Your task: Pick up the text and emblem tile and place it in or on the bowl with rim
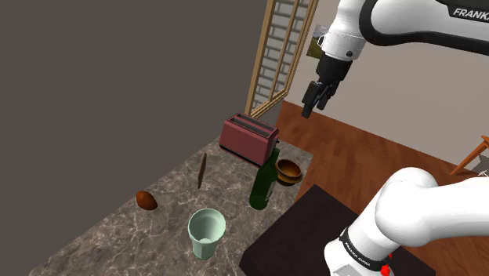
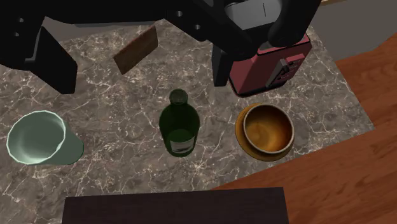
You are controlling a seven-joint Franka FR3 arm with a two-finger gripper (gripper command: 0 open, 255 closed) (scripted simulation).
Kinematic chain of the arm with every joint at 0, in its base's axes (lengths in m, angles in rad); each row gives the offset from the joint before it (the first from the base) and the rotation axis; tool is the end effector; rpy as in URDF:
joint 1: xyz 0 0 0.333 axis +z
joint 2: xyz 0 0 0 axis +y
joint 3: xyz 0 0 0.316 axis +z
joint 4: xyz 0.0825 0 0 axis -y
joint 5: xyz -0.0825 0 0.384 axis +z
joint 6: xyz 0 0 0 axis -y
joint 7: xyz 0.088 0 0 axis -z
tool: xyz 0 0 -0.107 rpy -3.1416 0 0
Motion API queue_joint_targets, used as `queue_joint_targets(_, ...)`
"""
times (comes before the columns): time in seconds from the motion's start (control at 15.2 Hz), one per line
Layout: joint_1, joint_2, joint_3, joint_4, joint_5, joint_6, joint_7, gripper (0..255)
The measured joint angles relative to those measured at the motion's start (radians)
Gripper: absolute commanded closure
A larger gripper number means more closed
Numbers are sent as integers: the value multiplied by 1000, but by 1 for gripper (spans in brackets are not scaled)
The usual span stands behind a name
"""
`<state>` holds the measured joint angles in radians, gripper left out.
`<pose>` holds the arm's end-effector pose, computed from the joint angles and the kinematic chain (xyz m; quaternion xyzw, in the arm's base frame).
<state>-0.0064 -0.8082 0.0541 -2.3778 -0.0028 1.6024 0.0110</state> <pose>0.3036 0.0192 0.5894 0.9996 0.0103 0.0165 0.0206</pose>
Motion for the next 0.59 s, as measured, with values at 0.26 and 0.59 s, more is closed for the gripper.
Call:
queue_joint_targets(0.26,-5,32,30,-32,16,65,54,0)
queue_joint_targets(0.59,-15,134,106,-88,50,229,187,0)
